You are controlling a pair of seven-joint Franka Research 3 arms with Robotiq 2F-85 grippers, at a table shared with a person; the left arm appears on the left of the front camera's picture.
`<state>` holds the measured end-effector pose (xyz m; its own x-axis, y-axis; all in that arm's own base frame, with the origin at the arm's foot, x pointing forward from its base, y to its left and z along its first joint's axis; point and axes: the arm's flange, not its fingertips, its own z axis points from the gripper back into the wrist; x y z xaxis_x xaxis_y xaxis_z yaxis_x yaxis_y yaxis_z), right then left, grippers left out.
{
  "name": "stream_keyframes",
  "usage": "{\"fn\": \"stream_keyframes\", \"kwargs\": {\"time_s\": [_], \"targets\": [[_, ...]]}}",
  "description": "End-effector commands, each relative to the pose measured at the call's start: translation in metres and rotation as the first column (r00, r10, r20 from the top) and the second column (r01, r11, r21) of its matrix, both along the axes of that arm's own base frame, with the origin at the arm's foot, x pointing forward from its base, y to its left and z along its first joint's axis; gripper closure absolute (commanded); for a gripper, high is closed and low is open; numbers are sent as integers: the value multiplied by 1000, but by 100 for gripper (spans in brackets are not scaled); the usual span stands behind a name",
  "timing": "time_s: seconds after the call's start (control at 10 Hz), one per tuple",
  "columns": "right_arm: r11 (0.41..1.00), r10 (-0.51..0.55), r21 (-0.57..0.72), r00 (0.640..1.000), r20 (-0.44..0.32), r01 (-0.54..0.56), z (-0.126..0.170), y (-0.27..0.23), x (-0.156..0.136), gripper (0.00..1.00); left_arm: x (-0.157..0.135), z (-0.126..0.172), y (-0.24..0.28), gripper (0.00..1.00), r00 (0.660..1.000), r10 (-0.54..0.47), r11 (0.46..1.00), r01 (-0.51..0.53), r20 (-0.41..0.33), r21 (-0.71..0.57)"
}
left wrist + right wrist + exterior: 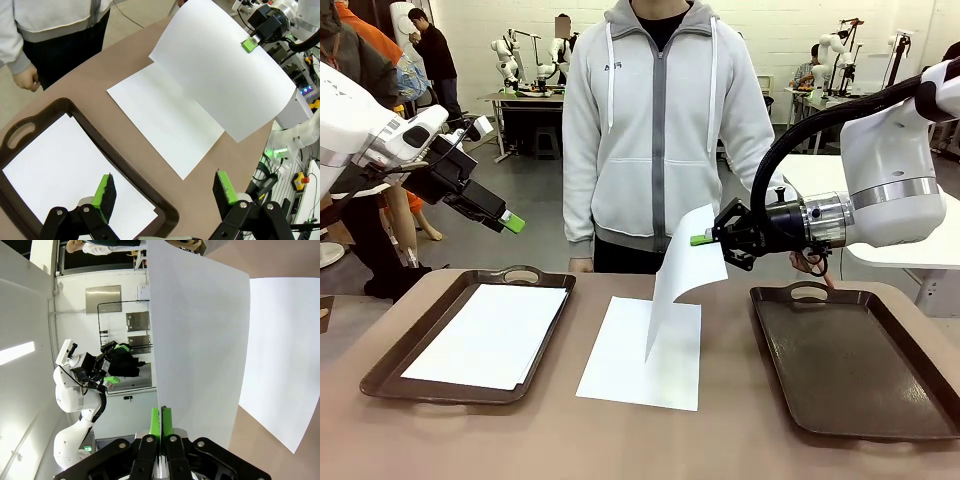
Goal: Sort the A4 documents.
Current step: Place the A4 Paper in the designated Handle tray.
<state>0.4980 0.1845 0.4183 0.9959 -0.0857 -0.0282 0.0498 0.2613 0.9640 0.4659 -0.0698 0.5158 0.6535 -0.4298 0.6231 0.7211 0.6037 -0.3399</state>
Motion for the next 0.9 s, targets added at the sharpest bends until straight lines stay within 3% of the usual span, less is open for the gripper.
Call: {"fn": "stream_keyframes", "kwargs": {"time_s": [0.0, 0.2, 0.4, 0.8], "targets": [[1000, -6, -8, 1000, 1, 6, -1, 1, 0, 100, 0, 1, 1, 0, 1000, 4, 1000, -4, 5, 0], [1000, 0, 0, 1000, 0, 0, 0, 0, 0, 99, 0, 1, 1, 0, 1000, 4, 1000, -4, 5, 0], [999, 47, -20, 999, 14, -47, 15, -31, -15, 99, 0, 1, 1, 0, 1000, 4, 1000, -4, 5, 0], [962, 269, -35, 962, -52, -270, 49, -90, -17, 99, 0, 1, 1, 0, 1000, 4, 1000, -4, 5, 0]]}}
